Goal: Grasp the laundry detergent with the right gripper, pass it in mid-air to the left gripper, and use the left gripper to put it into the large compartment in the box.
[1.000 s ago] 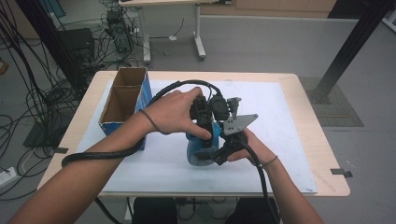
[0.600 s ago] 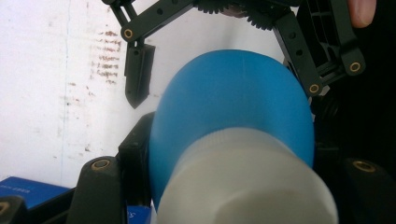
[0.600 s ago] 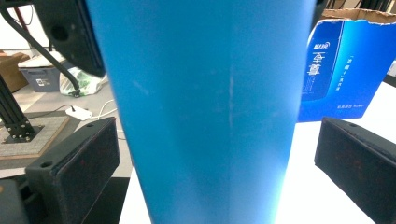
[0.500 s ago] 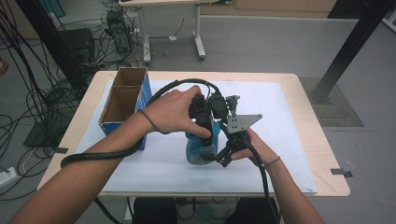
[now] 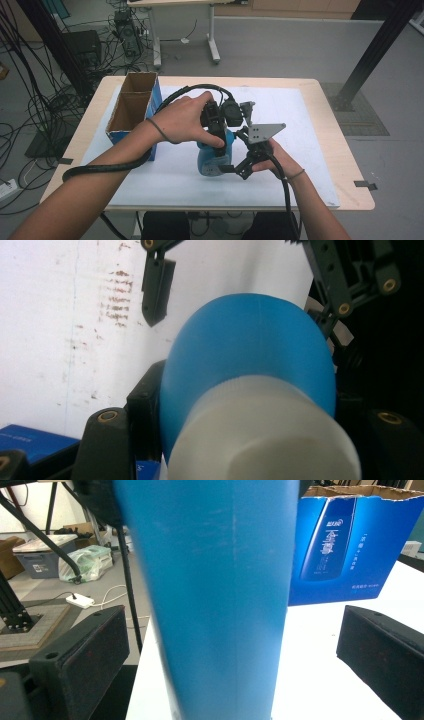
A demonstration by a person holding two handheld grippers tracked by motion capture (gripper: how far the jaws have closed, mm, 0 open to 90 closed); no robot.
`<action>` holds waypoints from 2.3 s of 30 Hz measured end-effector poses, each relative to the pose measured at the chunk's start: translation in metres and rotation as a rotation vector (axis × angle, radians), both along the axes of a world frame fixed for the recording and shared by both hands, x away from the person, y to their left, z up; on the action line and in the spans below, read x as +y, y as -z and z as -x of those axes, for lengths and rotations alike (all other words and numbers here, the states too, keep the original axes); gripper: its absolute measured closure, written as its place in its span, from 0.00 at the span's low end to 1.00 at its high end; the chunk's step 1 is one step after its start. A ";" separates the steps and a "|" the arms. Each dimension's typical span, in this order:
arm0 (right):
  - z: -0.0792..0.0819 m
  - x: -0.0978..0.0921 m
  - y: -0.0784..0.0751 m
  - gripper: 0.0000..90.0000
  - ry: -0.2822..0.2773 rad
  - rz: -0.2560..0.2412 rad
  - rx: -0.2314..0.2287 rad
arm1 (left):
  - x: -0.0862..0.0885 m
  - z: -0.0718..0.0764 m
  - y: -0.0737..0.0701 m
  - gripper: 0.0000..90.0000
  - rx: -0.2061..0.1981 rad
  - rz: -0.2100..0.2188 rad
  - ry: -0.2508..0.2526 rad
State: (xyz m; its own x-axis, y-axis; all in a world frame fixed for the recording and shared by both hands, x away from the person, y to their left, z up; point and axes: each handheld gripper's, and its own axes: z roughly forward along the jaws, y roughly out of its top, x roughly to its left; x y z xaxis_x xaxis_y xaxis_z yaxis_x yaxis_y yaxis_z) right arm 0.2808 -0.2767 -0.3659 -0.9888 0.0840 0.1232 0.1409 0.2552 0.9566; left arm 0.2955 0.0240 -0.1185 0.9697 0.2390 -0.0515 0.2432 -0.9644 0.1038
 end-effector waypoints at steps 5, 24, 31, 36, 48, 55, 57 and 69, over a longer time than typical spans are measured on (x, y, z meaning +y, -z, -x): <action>0.002 -0.009 -0.002 0.00 0.009 0.006 0.000 | -0.001 0.000 -0.001 0.42 0.001 -0.002 0.003; 0.027 -0.078 -0.008 0.00 0.162 0.043 -0.004 | 0.006 -0.002 0.003 0.42 0.006 0.000 -0.013; 0.039 -0.108 -0.007 0.00 0.227 0.062 0.007 | 0.007 -0.002 0.001 0.42 0.007 -0.001 -0.020; 0.051 -0.128 -0.003 0.00 0.284 0.066 0.017 | 0.007 -0.001 0.000 0.41 0.007 -0.006 -0.027; 0.063 -0.148 0.005 0.00 0.352 0.063 0.031 | 0.005 -0.002 0.002 0.42 0.006 -0.012 -0.048; 0.065 -0.152 0.007 0.00 0.374 0.054 0.027 | 0.007 -0.002 0.001 0.42 0.009 0.000 -0.076; 0.065 -0.153 0.007 0.00 0.382 0.051 0.027 | 0.006 -0.001 0.002 0.41 0.003 -0.001 -0.084; 0.065 -0.156 0.012 0.00 0.399 0.033 0.031 | 0.005 -0.008 0.004 0.42 0.006 -0.007 -0.229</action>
